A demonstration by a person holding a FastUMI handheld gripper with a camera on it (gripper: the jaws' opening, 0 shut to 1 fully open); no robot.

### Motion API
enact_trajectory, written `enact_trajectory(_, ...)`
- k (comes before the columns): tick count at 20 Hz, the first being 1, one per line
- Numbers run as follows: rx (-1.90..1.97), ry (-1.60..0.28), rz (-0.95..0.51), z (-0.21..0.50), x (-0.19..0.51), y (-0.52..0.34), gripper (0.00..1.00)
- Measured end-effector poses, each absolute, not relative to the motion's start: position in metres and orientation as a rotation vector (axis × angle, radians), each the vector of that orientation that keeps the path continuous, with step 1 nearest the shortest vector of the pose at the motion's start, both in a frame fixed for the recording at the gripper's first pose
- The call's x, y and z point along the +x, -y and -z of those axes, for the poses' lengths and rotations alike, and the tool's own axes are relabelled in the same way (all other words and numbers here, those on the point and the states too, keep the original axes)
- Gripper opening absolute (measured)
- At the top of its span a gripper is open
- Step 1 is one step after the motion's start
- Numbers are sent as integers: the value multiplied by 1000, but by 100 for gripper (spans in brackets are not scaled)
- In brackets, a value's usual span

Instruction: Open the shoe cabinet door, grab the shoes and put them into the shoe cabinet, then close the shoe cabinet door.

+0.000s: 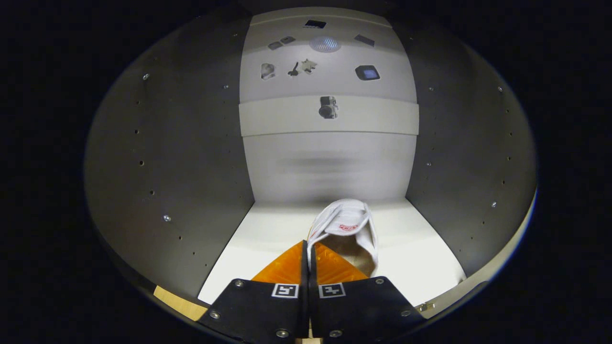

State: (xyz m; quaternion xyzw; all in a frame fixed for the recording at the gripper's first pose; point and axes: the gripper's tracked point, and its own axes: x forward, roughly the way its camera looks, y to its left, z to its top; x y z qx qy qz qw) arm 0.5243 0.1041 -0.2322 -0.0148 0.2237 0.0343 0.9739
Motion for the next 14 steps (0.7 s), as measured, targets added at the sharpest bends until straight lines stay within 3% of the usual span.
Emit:
enact_trajectory(4,-18,-458,-59,234,525,-107,10)
enact_trajectory(6,-12,-462,-49,235,526,-106,21)
enact_trajectory(7,-9,-463,-41,233,525,-104,32)
enact_trajectory(11,2,-452,-22,226,522,-103,50)
enact_trajectory(14,0,-436,-26,216,512,-106,55)
